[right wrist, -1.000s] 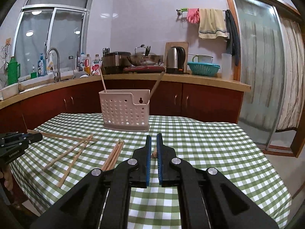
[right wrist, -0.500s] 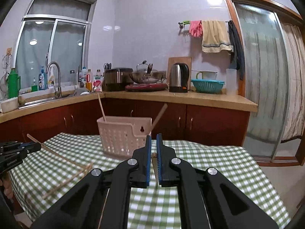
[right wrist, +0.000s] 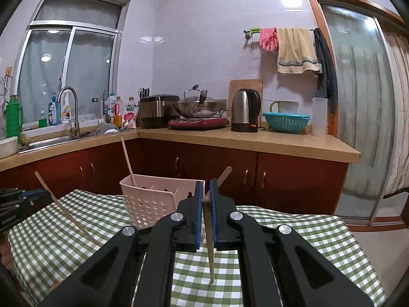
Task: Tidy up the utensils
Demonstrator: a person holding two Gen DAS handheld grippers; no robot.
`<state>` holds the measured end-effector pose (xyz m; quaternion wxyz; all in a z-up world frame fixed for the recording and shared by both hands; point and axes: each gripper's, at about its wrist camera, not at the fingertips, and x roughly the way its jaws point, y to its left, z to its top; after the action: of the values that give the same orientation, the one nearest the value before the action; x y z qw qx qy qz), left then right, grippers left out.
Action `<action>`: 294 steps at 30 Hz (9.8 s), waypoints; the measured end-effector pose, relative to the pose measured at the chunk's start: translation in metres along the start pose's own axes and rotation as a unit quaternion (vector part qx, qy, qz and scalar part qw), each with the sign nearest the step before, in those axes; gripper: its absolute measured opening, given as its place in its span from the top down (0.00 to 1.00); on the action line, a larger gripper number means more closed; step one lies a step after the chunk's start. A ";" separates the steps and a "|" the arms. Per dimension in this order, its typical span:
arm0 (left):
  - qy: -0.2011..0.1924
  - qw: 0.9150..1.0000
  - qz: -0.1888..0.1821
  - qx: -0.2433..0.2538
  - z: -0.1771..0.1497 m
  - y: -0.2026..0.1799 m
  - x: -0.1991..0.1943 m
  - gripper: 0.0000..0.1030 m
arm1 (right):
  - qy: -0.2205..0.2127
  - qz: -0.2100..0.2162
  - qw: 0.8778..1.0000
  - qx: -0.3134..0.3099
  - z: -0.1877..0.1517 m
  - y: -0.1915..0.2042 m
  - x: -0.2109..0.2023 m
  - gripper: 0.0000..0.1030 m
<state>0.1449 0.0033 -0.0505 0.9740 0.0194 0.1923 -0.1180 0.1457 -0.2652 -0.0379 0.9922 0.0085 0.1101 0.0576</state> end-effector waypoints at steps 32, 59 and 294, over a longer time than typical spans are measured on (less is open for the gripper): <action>-0.158 0.987 -0.031 0.029 0.163 -0.008 0.016 0.94 | -0.114 0.070 0.991 0.021 0.113 0.008 0.043 0.94; -0.120 0.993 -0.017 0.004 0.147 -0.006 0.138 0.99 | -0.030 0.063 0.997 0.029 0.048 0.016 0.136 0.94; -0.077 0.996 0.043 -0.021 0.070 0.003 0.069 0.29 | -0.042 0.028 0.999 0.007 0.038 0.032 0.050 0.47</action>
<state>0.2332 -0.0146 -0.0118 0.9903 -0.0020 0.1183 -0.0730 0.1987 -0.2279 -0.0110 0.9939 0.0211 0.0683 0.0837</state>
